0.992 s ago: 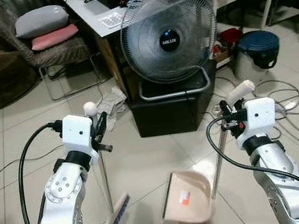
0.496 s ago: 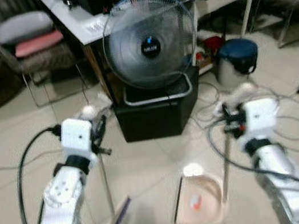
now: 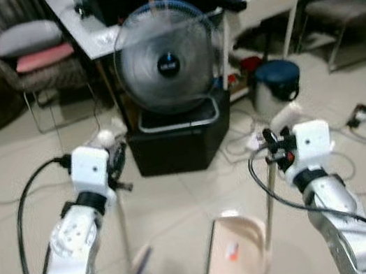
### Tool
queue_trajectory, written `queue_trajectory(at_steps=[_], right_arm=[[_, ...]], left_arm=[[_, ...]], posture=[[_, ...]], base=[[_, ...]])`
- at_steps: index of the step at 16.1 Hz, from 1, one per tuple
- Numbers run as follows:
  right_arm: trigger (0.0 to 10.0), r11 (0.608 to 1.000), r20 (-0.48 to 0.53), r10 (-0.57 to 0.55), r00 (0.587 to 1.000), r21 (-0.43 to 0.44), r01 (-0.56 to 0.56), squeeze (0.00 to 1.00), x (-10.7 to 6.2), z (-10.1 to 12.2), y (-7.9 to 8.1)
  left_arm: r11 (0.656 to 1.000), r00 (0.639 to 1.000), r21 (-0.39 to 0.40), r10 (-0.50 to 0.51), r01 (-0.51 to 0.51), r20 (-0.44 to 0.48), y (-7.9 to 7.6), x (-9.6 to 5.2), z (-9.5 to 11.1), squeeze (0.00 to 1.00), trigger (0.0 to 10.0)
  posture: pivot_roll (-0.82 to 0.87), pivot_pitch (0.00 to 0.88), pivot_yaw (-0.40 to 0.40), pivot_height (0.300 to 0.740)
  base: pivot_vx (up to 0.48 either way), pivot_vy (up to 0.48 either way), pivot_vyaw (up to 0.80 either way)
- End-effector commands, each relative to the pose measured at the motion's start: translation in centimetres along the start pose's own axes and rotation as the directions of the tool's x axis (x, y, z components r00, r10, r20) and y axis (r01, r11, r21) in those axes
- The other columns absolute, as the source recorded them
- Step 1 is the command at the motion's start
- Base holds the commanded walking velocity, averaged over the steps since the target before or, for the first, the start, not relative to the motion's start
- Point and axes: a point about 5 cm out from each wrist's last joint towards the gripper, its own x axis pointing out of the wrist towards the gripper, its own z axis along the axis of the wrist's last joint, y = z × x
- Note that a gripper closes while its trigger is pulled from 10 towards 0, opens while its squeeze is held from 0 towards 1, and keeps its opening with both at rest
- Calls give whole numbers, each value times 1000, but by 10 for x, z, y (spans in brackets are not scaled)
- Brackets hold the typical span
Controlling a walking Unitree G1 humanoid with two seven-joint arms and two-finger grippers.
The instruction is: Sweep floor
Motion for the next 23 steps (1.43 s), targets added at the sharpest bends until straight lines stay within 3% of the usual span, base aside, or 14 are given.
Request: queue_trajectory(at_steps=[1,23], right_arm=[[10000,1000,48,-1,999,2,1,0,2,12,-2],[10000,999,28,6,1000,35,-7,0,6,8,4]], left_arm=[[1000,999,10,-10,10,40,-4,3,9,0,10000],[1000,999,26,-13,12,43,-5,6,9,0,10000]], posture=[[-116,0,47,740],[-110,7,46,740]], base=[[0,-326,0],[0,-326,0]])
